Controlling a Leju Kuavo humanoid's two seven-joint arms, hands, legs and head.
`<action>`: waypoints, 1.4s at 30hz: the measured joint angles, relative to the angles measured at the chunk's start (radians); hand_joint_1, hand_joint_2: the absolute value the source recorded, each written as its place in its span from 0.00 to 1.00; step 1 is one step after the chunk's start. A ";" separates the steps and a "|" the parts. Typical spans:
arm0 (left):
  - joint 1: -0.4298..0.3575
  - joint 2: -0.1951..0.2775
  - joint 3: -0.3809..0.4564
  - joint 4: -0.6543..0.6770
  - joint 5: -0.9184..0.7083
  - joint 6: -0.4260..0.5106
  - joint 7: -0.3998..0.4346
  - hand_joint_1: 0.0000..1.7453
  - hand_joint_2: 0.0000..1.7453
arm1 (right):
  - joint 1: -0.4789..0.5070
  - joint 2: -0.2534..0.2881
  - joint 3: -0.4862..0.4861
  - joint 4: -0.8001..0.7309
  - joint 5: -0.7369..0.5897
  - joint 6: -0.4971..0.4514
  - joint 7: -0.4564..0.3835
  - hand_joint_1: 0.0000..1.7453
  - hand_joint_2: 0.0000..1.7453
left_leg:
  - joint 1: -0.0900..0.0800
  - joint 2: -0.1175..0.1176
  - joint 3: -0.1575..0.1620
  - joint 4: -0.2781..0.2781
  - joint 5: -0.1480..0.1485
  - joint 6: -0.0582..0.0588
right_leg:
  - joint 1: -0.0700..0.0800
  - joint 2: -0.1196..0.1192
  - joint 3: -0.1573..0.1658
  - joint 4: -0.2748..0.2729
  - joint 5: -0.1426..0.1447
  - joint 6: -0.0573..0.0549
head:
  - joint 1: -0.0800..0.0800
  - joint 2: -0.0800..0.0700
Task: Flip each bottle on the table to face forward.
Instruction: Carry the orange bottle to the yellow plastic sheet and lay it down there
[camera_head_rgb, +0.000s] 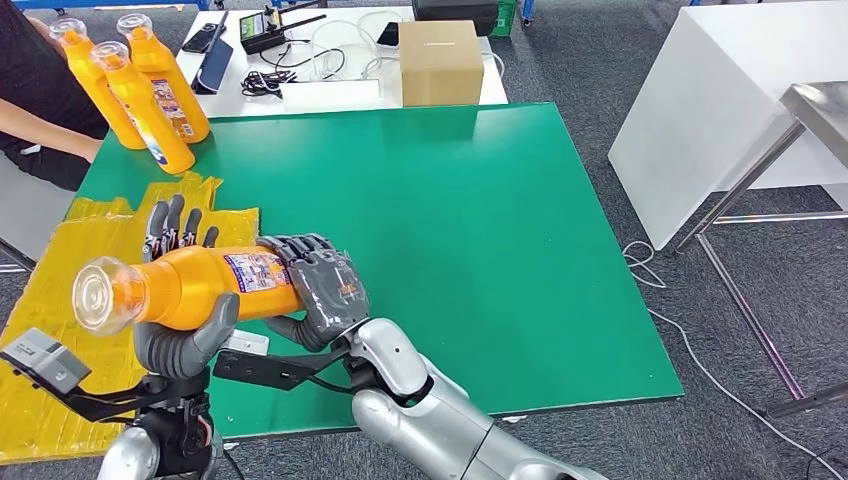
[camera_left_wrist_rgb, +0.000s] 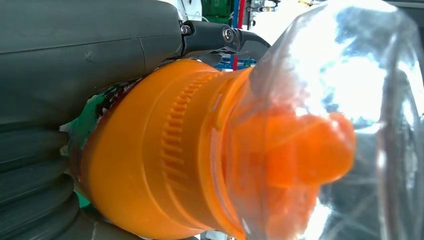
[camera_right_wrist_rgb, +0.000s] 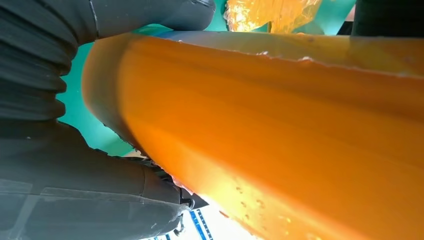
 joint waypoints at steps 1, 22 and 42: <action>-0.001 0.001 0.000 0.001 0.000 0.000 0.000 0.00 1.00 | -0.001 -0.001 0.000 0.000 0.000 0.000 0.000 1.00 1.00 | 0.000 0.000 0.000 0.000 0.000 0.000 | 0.000 0.000 0.000 0.000 0.000 0.000 | 0.000 0.000; -0.056 0.023 -0.041 0.061 -0.046 -0.055 0.050 0.00 1.00 | -0.005 -0.026 -0.019 0.012 -0.010 0.001 -0.027 1.00 1.00 | 0.000 0.000 0.000 0.000 0.000 0.000 | 0.000 0.000 0.000 0.000 0.000 0.000 | 0.000 0.000; -0.069 0.023 -0.055 0.097 -0.056 -0.053 0.058 0.32 1.00 | 0.002 -0.026 -0.024 0.020 -0.013 -0.004 -0.023 1.00 1.00 | 0.000 0.000 0.000 0.000 0.000 0.000 | 0.000 0.000 0.000 0.000 0.000 0.000 | 0.000 0.000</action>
